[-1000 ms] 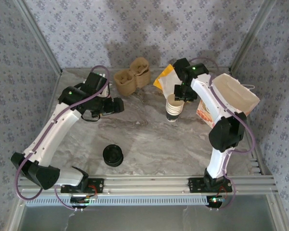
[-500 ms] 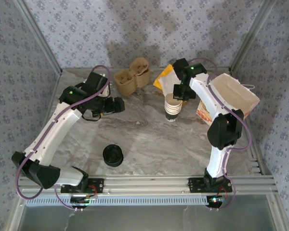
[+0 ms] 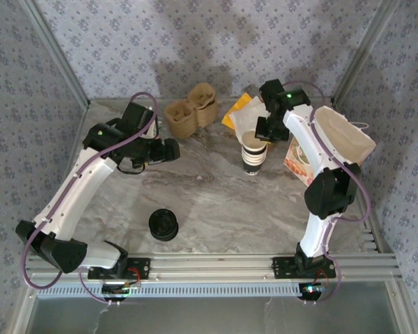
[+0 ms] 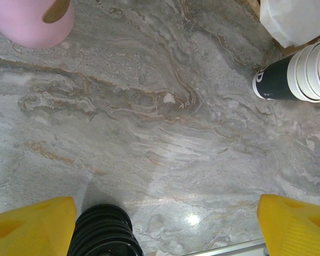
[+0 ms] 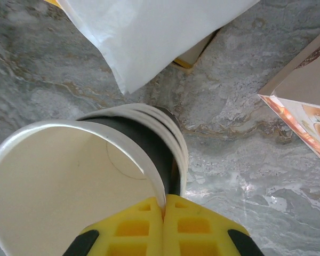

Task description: Pack the takeout coffee

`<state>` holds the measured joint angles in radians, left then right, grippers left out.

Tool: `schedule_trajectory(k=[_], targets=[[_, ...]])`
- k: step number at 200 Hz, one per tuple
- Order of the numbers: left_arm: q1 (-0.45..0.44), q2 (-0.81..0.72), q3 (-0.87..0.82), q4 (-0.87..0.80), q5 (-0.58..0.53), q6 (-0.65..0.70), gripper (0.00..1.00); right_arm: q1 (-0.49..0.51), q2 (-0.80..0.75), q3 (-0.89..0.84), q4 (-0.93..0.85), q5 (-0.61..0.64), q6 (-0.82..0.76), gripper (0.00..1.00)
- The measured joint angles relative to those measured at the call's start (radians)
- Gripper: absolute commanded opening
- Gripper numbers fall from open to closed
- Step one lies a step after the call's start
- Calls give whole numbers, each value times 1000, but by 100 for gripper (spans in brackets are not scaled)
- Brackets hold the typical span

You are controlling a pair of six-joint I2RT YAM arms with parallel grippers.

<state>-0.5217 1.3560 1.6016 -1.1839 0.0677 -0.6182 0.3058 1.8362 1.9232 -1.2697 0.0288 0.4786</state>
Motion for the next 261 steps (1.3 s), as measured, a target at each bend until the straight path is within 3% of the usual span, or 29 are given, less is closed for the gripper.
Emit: schedule_trajectory(k=[86, 125, 155, 213, 261], targets=[[0, -13, 124, -51, -48, 7, 89, 3, -47, 140, -24, -16, -1, 1], [0, -72, 197, -55, -89, 7, 90, 113, -119, 333, -50, 8, -24, 1], [0, -111, 264, -98, -149, 15, 90, 227, -164, 365, -63, -4, -48, 1], [0, -182, 189, -319, -286, -13, 93, 432, -119, 131, -28, -37, -73, 1], [5, -255, 39, -360, -262, -50, 93, 491, -72, -120, 89, -82, -77, 1]])
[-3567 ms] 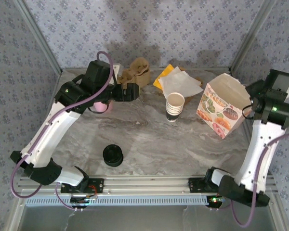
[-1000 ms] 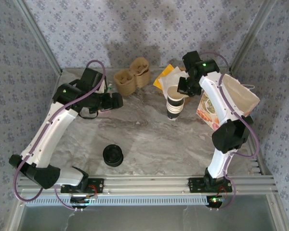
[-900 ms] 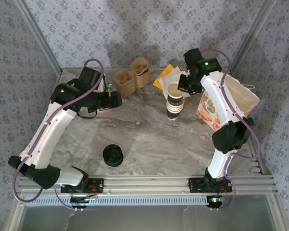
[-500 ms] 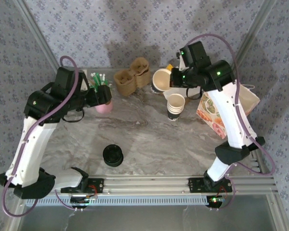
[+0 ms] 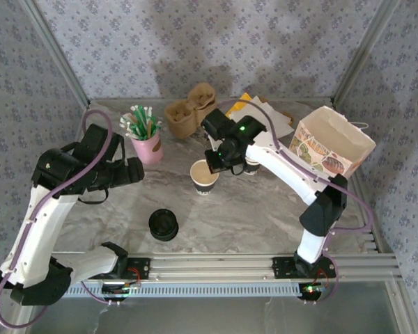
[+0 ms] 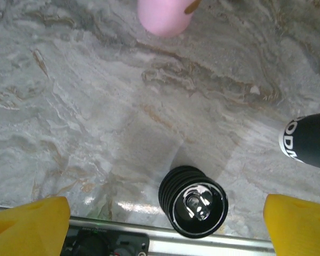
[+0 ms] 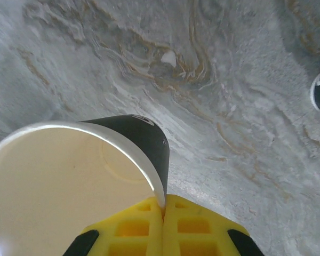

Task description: Pack the takeout coffee

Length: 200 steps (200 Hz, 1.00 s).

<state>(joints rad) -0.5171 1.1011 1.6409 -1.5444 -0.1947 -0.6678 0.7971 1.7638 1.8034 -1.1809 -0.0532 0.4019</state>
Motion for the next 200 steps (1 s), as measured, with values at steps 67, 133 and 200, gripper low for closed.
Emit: schedule_trajectory(k=[67, 133, 200], targets=[[0, -19, -147, -7, 122, -2, 92, 29, 69, -117, 82, -11, -5, 1], [0, -32, -273, -3, 222, 32, 86, 41, 44, -251, 96, -15, -9, 4], [0, -32, -412, 39, 256, 38, 71, 41, 26, -268, 132, -10, 0, 22]])
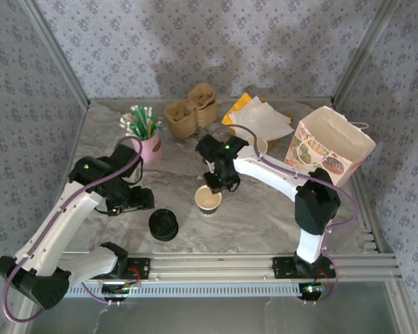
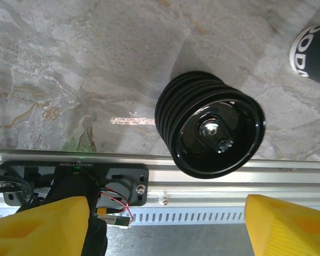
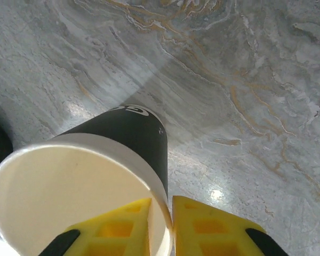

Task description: Pack the takeout coffee

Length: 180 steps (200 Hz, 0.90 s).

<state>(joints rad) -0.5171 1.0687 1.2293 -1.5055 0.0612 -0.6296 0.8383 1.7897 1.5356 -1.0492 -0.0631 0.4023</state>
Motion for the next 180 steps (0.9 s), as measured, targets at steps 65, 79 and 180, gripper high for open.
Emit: schedule_trajectory(k=[65, 79, 180], targets=[[-13, 6, -64, 25, 26, 0, 57, 0, -104, 40, -37, 14, 32, 42], [-45, 24, -66, 24, 10, 0, 55, 0, -128, 84, -43, 13, 39, 43], [-192, 165, -195, 143, -50, -38, 50, 0, -199, 187, -17, 14, 100, 47]])
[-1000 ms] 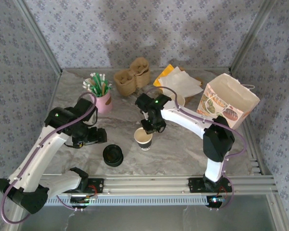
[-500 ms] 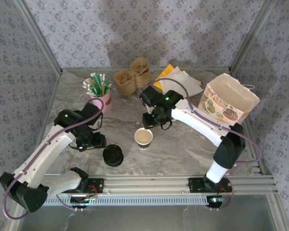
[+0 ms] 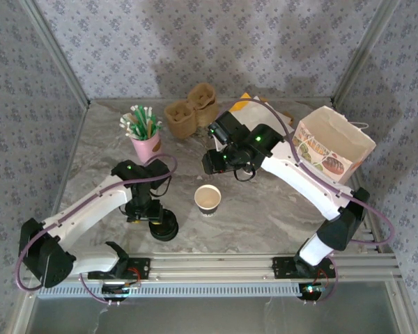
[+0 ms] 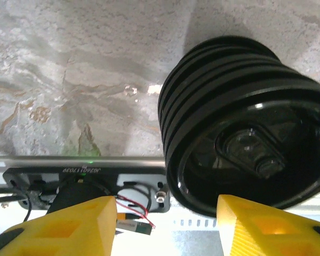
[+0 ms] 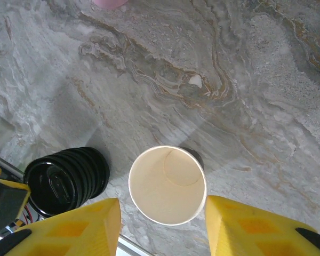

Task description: Pack the takeout coffee

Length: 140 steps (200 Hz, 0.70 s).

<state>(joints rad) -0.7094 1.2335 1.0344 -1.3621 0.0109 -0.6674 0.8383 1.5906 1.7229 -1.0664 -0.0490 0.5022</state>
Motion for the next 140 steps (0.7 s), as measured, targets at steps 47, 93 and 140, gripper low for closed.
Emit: schedule_trajectory(k=[47, 93, 140], targets=[[0, 32, -31, 88, 3, 0, 42, 0, -15, -4, 1, 1, 19, 47], [0, 31, -32, 106, -1, 3, 35, 0, -21, -4, 2, 9, 33, 47], [0, 16, -53, 110, -4, 3, 36, 0, -19, 5, 1, 19, 33, 47]])
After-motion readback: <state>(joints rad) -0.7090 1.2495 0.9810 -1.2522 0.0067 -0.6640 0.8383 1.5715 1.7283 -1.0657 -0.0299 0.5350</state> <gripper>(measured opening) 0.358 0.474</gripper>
